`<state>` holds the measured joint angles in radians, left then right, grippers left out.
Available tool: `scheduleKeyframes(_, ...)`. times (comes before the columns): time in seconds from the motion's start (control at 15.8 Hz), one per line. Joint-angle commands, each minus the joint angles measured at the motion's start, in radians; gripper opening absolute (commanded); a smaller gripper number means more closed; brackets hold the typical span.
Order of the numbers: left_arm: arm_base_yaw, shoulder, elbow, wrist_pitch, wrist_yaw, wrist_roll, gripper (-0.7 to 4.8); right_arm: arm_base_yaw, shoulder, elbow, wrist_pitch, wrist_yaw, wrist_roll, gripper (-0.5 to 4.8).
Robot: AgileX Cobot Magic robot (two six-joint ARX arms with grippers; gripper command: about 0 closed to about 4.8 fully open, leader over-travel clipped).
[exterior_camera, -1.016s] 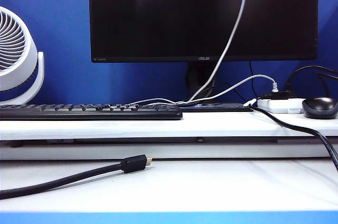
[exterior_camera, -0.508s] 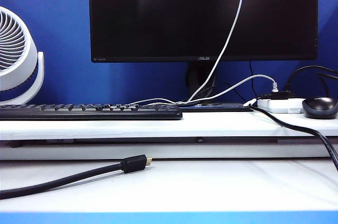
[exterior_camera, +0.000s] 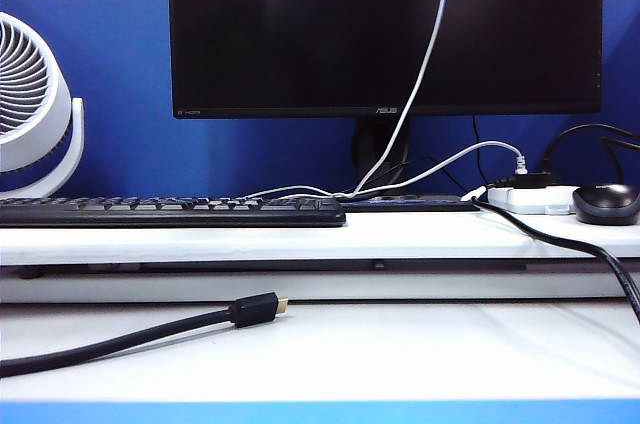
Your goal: Pick up the Type-C charging cable and the charging base, insert one end of the Type-C charger into the corresponding slot on the base, and finally place the plugged-in charger back on the table.
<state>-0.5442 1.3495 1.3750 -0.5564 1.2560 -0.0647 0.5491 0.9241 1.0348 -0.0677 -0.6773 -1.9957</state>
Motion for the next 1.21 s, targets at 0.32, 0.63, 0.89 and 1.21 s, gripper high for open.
scheduleKeyframes(0.32, 0.001, -0.004, 0.007, 0.05, 0.018, -0.026, 2.68, 0.001, -0.002, 0.002, -0.04, -0.006, -0.055, -0.01)
scheduleKeyframes(0.63, 0.002, -0.004, 0.007, 0.05, 0.02, -0.026, 2.68, 0.001, -0.004, 0.002, -0.035, -0.007, -0.055, -0.01)
scheduleKeyframes(0.89, 0.006, -0.003, 0.007, 0.049, 0.02, -0.026, 2.68, 0.001, -0.012, 0.002, -0.024, -0.006, -0.055, -0.01)
scheduleKeyframes(1.21, 0.006, -0.002, 0.007, 0.049, 0.02, -0.049, 2.68, 0.001, -0.013, 0.002, -0.024, -0.024, -0.055, -0.01)
